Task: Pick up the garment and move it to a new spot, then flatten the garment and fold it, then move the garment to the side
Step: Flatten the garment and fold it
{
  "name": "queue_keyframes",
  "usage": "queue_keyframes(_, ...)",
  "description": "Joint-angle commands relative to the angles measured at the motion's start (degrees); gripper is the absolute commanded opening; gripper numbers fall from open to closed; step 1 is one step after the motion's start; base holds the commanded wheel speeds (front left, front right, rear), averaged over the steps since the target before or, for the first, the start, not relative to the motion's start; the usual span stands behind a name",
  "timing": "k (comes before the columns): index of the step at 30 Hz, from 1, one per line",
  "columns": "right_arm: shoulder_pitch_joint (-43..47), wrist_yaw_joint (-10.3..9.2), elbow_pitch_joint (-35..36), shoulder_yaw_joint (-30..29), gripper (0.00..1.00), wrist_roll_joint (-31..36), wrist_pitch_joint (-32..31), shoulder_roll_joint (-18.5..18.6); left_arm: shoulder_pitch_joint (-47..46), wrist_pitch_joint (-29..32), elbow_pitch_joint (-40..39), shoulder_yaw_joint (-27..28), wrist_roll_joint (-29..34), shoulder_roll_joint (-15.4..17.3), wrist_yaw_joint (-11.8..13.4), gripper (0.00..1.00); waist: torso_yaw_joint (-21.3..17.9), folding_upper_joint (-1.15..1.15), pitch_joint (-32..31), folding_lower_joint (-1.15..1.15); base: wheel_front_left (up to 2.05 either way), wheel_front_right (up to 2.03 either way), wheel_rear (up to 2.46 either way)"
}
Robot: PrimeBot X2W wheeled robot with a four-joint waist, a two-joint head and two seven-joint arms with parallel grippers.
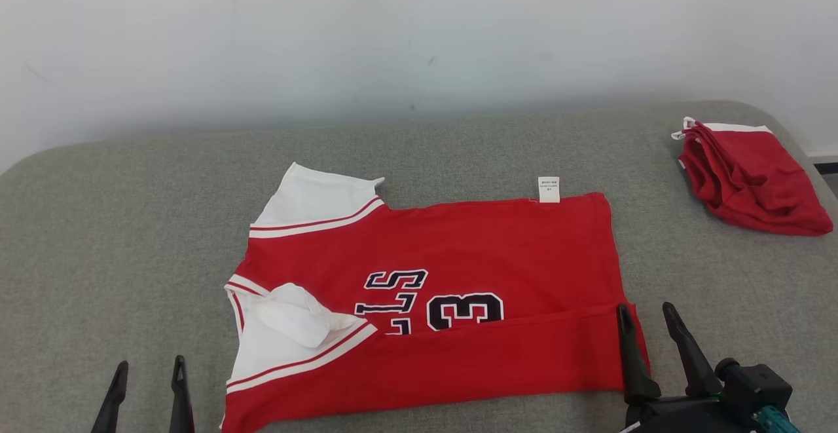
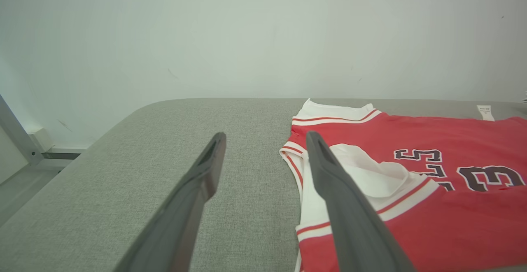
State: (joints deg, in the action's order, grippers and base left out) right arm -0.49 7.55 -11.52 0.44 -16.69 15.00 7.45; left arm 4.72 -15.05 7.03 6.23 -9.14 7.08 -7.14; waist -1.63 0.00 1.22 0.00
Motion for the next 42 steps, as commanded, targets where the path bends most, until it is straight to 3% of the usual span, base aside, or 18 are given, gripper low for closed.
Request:
queue_keyframes(1,-0.4,-0.16,-0.1,-0.2,1.00,0.4,0.2,-0.2,-0.2,-0.2,-0.2,0.2,0.2,0.2,-0.3,1.00,0.0,0.00,0.0,0.00,0.00,0.00,0.00)
queue_keyframes(8,-3.6,-0.16,-4.7,0.6,1.00,-0.6,0.1,1.4,-3.4,-0.2,1.2,0.4,-0.4,1.8,-0.3,1.00,-1.1,0.00,0.5,0.00,0.00,0.00,0.00)
queue_keyframes(17,-16.0,-0.16,-13.3,2.3,1.00,-3.5,-4.1,3.8,-16.0,1.7,6.2,-3.0,-3.9,9.1,-0.3,1.00,-4.3,0.00,3.7,0.00,0.00,0.00,0.00)
queue_keyframes(31,-40.5,-0.16,-27.1,5.0,1.00,-2.9,-7.4,4.9,-44.7,10.6,16.2,-18.2,-16.0,21.1,-0.3,1.00,-8.1,0.00,18.3,0.00,0.00,0.00,0.00)
queue_keyframes(42,-50.4,-0.16,-34.4,8.8,1.00,-2.8,-8.9,3.6,-57.3,16.2,25.8,-29.0,-23.1,25.2,-0.3,1.00,-9.7,0.00,24.3,0.00,0.00,0.00,0.00)
